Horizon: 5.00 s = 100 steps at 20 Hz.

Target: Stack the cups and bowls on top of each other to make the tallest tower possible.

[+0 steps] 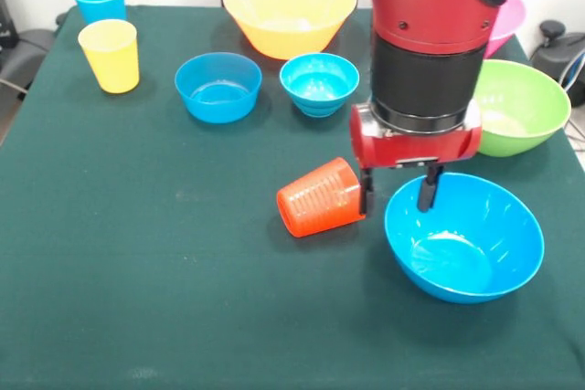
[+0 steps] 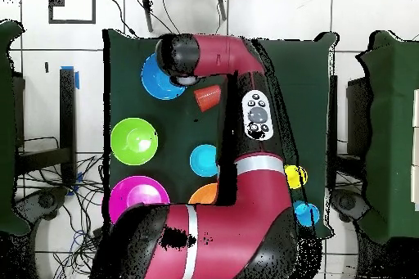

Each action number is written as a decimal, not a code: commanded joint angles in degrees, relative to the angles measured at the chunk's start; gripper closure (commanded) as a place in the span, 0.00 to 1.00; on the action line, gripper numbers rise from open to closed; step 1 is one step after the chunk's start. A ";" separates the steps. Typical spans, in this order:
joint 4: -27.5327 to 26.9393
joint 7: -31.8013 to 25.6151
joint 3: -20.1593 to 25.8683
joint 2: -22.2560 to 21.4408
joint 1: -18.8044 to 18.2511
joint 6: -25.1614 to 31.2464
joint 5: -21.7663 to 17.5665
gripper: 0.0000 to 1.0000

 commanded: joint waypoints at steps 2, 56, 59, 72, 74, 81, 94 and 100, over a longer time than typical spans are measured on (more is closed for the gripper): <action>4.85 2.84 2.35 2.13 -1.99 -1.77 0.66 0.00; 7.45 5.51 -1.21 3.00 1.73 -9.42 0.95 0.00; 7.60 5.02 -1.02 3.52 1.41 -10.39 0.80 0.00; 6.04 3.74 -0.53 7.02 0.41 -12.38 0.46 0.00; 6.21 4.97 -1.18 7.23 0.53 -11.93 0.82 0.00; 4.79 4.32 -1.47 9.11 0.81 -13.69 -0.01 0.00; 4.36 3.65 -2.36 10.61 1.28 -17.15 -1.19 0.00; 3.72 4.19 -2.62 10.83 1.61 -16.84 -0.79 1.00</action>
